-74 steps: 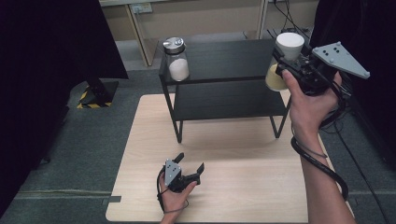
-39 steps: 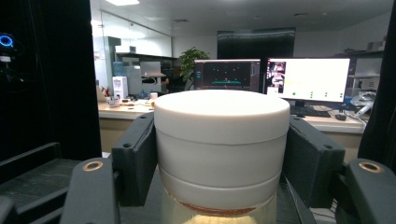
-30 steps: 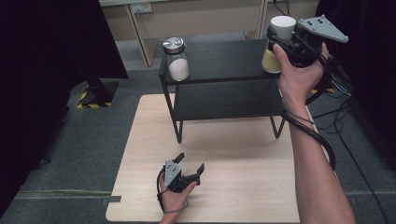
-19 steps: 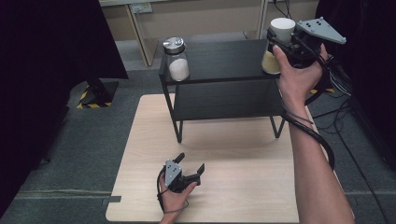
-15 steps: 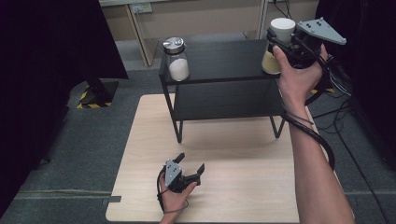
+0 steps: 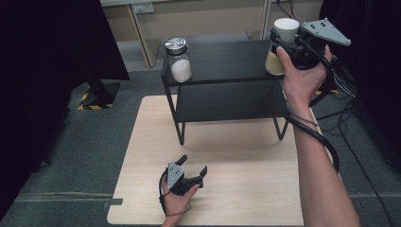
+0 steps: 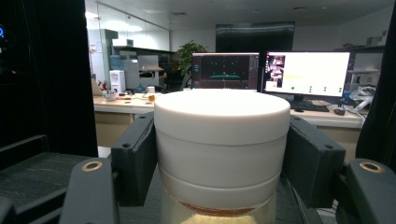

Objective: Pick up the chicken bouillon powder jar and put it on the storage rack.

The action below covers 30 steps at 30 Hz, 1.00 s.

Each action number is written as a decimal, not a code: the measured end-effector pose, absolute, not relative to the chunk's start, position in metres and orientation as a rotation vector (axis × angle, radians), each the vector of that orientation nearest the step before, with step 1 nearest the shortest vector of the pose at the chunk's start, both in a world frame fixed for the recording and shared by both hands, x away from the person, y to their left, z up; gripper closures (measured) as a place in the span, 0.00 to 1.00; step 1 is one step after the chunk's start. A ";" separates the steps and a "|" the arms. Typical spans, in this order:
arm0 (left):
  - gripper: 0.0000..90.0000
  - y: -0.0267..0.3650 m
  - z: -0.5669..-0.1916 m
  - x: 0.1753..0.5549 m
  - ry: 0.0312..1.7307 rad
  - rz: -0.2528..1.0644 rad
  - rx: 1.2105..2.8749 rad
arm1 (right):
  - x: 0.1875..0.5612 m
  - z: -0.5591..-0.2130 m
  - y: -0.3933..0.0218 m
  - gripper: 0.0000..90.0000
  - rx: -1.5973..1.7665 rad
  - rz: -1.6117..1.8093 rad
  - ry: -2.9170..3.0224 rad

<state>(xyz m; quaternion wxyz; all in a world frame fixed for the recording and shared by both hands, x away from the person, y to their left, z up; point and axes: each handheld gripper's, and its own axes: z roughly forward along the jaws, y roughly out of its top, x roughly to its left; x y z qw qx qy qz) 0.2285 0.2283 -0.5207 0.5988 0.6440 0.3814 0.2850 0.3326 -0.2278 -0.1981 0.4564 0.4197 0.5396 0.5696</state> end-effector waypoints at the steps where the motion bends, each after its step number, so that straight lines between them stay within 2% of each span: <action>1: 0.08 0.228 -0.521 0.229 0.884 0.661 1.494 | 0.333 -0.198 -0.228 0.37 1.035 1.403 1.330; 7: 0.08 0.228 -0.521 0.229 0.884 0.660 1.494 | 0.333 -0.199 -0.228 0.35 1.031 1.406 1.328; 14: 0.08 0.228 -0.521 0.229 0.882 0.661 1.495 | 0.334 -0.200 -0.231 0.18 1.040 1.453 1.323; 30: 0.08 0.228 -0.521 0.229 0.880 0.663 1.498 | 0.322 -0.213 -0.250 0.14 1.002 1.461 1.369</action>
